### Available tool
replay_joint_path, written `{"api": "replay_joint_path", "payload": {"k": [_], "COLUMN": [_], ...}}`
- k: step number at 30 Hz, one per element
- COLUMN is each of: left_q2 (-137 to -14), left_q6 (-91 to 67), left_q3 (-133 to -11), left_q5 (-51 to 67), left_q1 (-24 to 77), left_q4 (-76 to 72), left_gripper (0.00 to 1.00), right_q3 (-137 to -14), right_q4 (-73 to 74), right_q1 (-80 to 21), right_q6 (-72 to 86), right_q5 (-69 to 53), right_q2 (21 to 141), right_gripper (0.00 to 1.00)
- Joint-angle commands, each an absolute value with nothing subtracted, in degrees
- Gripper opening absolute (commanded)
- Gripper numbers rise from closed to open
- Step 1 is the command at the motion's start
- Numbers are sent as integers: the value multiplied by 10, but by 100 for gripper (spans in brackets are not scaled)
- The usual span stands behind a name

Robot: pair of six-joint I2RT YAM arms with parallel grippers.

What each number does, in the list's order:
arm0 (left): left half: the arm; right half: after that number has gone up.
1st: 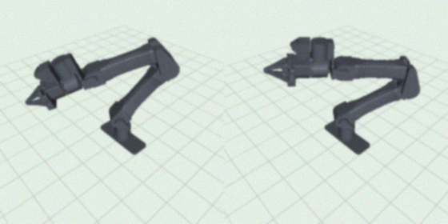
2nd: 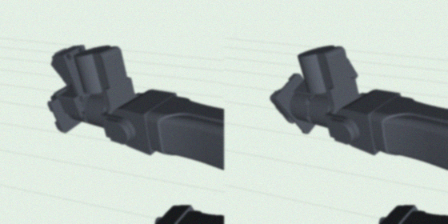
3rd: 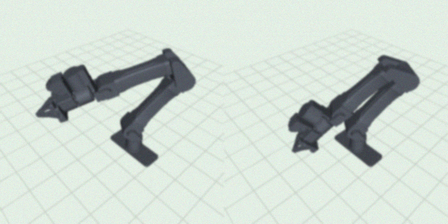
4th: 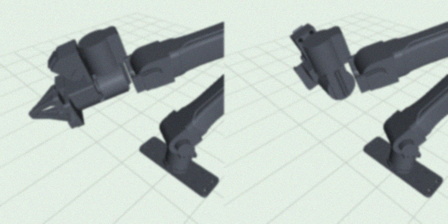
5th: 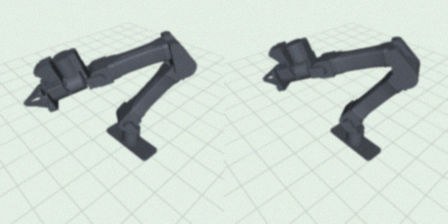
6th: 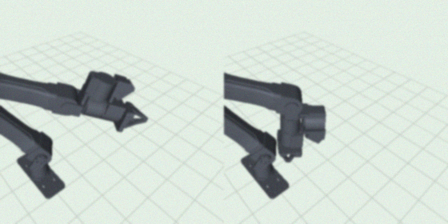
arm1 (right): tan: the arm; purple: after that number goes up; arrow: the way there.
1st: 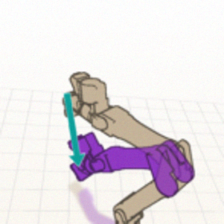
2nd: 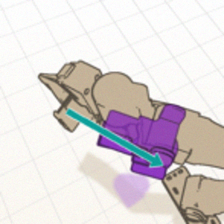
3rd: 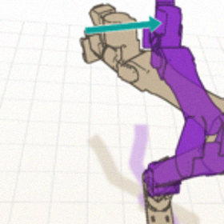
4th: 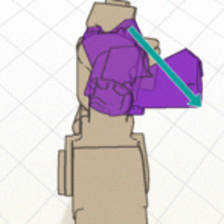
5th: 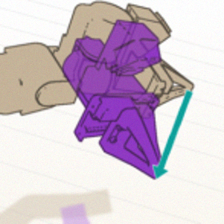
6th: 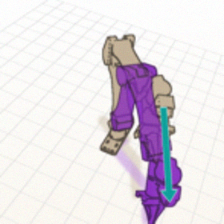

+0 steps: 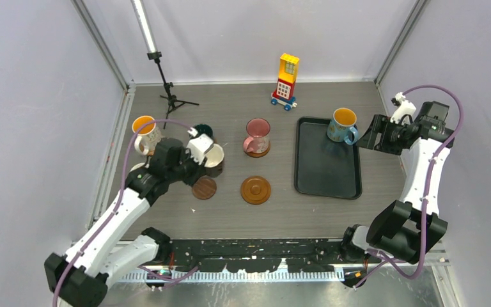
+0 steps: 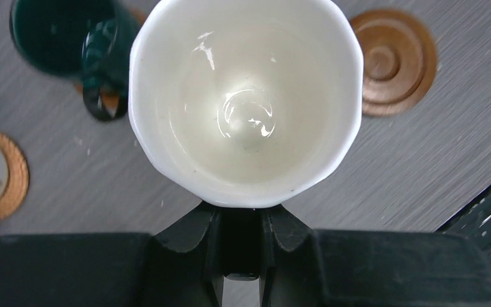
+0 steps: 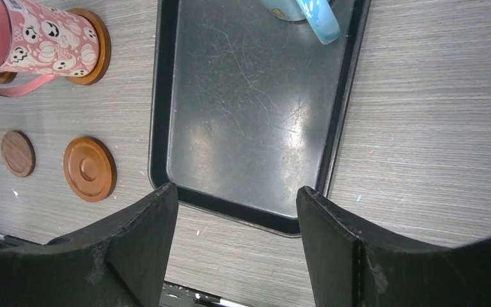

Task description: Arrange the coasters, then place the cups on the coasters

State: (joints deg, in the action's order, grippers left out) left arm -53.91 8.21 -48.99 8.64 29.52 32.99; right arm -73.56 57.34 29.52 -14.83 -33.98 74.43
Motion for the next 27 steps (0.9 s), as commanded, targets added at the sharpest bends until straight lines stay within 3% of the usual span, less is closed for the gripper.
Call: {"api": "replay_joint_path", "payload": {"k": [1,8,27], "left_q2": [-471,-434,-495], "left_q6": [123,162,170], "left_q3": [-463,-404,-362], "left_q5": [108,140,177], "left_q1": [239,171,166], "left_q4": [334,347,294], "left_gripper": [0,0,0], "right_q3": [-727,-726,-729], "right_q4": [551,538,536], "right_q1": [278,257,245], "right_q6": [-133,-127,-124], "right_q5": [-333,-315,-299], "right_q2": [740,752,757], "right_gripper": [73,73,73]}}
